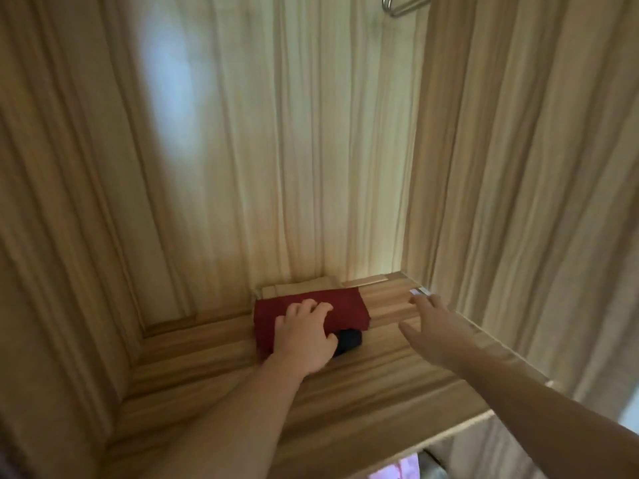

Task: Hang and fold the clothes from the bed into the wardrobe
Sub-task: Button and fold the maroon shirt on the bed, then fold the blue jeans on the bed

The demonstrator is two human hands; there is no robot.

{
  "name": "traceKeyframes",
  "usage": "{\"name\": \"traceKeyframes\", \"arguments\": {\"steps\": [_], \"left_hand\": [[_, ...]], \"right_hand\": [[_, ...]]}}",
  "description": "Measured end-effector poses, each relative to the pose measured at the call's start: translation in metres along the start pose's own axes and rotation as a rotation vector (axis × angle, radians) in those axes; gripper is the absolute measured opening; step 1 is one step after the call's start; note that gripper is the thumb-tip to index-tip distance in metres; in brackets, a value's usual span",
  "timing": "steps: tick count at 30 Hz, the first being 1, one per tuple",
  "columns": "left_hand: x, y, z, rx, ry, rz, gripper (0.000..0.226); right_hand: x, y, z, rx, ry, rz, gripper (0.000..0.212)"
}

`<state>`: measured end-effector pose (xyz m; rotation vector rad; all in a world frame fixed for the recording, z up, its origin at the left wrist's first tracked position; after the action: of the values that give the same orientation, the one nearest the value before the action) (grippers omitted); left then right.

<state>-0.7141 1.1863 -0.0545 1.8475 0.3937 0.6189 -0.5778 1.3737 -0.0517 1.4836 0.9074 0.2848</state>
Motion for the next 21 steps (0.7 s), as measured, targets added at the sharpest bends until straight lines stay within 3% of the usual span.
{"name": "traceKeyframes", "arguments": {"steps": [11, 15, 21], "left_hand": [[0.041, 0.035, 0.175, -0.054, -0.275, 0.062, 0.055], [0.067, 0.041, 0.218, -0.031, -0.354, 0.203, 0.056], [0.119, 0.040, 0.291, -0.122, -0.408, 0.331, 0.047]], "right_hand": [[0.009, 0.051, 0.242, 0.025, -0.193, -0.017, 0.057], [0.013, 0.079, 0.306, 0.035, -0.208, -0.027, 0.060], [0.038, 0.115, 0.426, 0.086, -0.281, 0.022, 0.065]]}}
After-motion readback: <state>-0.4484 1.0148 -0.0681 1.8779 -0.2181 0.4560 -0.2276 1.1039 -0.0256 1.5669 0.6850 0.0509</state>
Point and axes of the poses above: each hand's wrist, its own z-axis away from the middle knuckle, its own y-axis out of the back of the hand, x = y × z, the point moved 4 cm from there along -z, towards the middle knuckle, and after that the axes turned 9 degrees about -y, right-handed, at the moved point
